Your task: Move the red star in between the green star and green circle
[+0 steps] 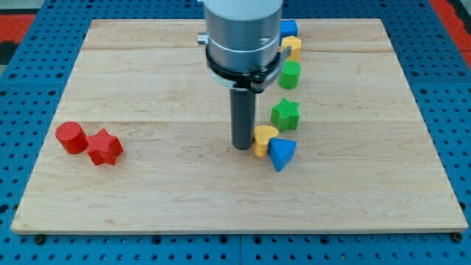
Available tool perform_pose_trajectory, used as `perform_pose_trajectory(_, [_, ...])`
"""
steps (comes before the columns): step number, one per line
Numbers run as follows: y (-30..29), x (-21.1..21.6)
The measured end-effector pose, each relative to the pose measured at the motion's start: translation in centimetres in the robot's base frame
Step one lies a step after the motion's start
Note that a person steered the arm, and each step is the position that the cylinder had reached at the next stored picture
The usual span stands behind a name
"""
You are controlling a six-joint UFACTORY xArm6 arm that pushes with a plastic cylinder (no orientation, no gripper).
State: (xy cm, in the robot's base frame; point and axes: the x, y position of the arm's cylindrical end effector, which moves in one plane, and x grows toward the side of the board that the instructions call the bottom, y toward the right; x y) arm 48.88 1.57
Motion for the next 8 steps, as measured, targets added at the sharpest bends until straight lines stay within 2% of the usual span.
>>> perform_pose_trajectory(3, [3.2, 0.0])
perform_pose_trajectory(4, [-3.2, 2.6])
perform_pose_trajectory(5, [-6.8, 9.9])
perform_pose_trajectory(6, [-15.9, 9.1])
perform_pose_trajectory(7, [-21.5, 4.5])
perform_pose_trajectory(8, [-26.1, 3.4])
